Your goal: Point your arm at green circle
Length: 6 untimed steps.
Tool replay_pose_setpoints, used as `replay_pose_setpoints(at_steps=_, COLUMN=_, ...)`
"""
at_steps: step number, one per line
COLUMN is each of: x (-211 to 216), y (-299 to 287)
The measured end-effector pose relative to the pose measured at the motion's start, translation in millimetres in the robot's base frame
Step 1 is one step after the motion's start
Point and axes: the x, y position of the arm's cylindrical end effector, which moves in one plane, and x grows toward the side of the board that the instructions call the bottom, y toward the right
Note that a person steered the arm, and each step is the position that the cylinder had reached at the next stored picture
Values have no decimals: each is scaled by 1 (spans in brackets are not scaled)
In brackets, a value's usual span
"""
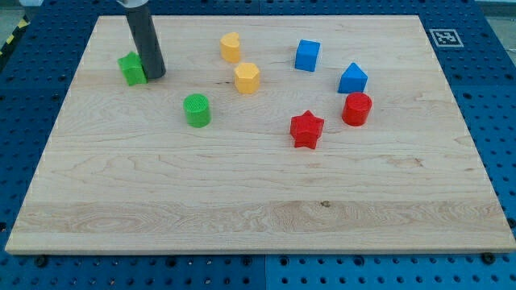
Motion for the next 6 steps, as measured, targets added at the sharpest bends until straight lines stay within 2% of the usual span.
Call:
replay_pose_setpoints(at_steps=1, x=3, y=21)
replay_pose_setpoints(at_steps=4, x=73, y=151)
replay_pose_setpoints(at_steps=5, x=111, y=149)
replay_pose_setpoints(at_steps=6, x=111, y=149)
